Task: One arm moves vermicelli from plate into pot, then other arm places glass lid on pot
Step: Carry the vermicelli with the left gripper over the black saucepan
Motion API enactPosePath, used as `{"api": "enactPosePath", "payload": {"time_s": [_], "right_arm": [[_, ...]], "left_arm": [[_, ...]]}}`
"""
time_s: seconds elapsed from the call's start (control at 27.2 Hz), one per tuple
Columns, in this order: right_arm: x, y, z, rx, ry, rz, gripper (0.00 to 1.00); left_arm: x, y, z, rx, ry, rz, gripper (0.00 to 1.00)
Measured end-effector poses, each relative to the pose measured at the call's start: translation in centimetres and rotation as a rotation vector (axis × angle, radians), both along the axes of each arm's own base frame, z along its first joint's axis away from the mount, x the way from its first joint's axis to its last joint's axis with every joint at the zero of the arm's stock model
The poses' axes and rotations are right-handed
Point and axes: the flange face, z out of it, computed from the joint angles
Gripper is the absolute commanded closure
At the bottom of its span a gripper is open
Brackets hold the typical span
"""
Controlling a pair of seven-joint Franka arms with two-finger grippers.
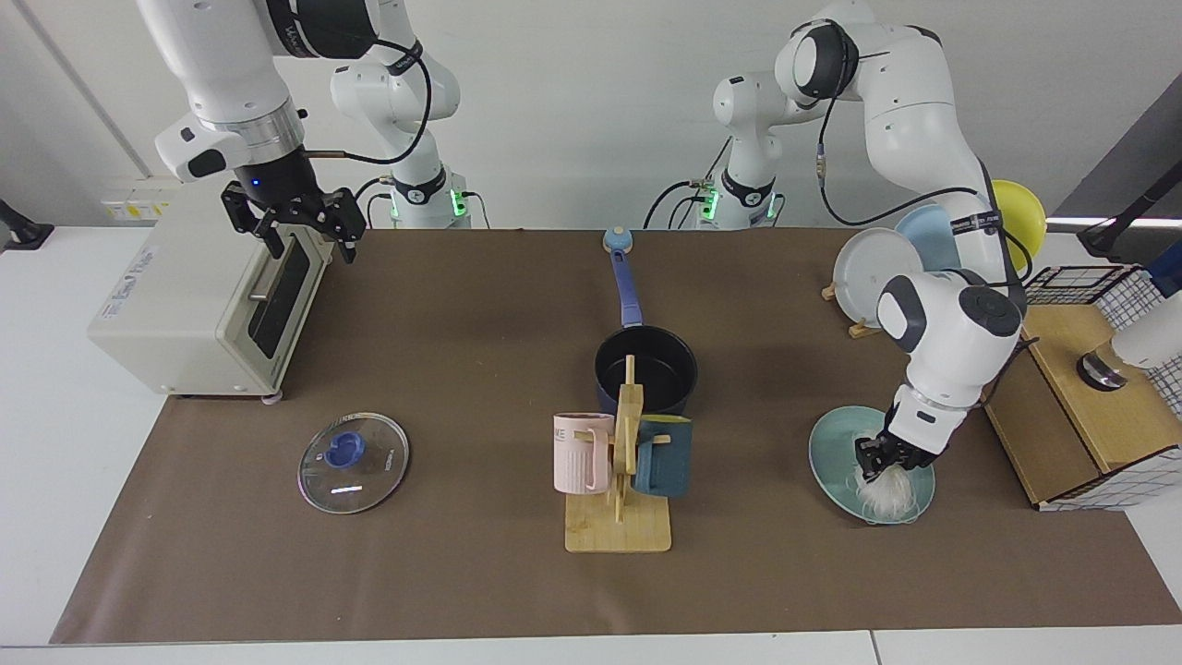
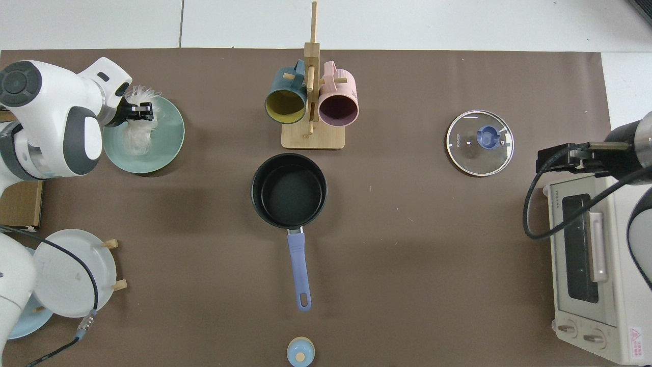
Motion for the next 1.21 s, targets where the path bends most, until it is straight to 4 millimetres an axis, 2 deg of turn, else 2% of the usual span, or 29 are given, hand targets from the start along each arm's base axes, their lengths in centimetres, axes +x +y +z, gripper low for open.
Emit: {"api": "enactPosePath", "payload": {"time_s": [0.15, 0.22, 0.44, 0.55, 0.66, 0.77, 0.85, 1.1, 1.21], "right_arm": [[0.0, 0.0, 0.0, 0.0, 0.0, 0.0, 0.0], [0.0, 0.0, 0.0, 0.0, 0.0, 0.0, 0.0], [0.0, 0.0, 0.0, 0.0, 0.0, 0.0, 0.0], [0.0, 0.1, 0.0, 0.0, 0.0, 0.002, 0.0], [0.0, 0.1, 0.0, 0.0, 0.001, 0.002, 0.0], [0.0, 0.1, 0.0, 0.0, 0.0, 0.002, 0.0], [0.0, 0.0, 0.1, 0.0, -0.001, 0.0, 0.0], [-0.1, -0.1, 0.4, -0.002, -0.004, 0.013, 0.0], [0.0, 0.0, 0.6, -0.003, 0.013, 0.02, 0.0]], "left_arm": [[0.1, 0.0, 4.1, 0.003, 0.0, 0.002, 1.0], [-0.3, 0.0, 7.0, 0.005, -0.002, 0.009, 1.0], [-3.6, -0.8, 15.6, 0.012, 0.027, 0.025, 1.0], [-5.8, -2.5, 19.1, 0.002, 0.061, 0.04, 1.0], [-7.9, -5.2, 21.3, -0.009, 0.1, 0.042, 1.0], [-10.1, -9.5, 22.0, -0.029, 0.131, 0.037, 1.0], [-11.5, -13.0, 21.4, -0.043, 0.157, 0.031, 1.0], [-15.1, -23.6, 16.1, -0.108, 0.154, 0.037, 1.0], [-15.9, -25.9, 14.5, -0.14, 0.115, 0.045, 1.0]]}}
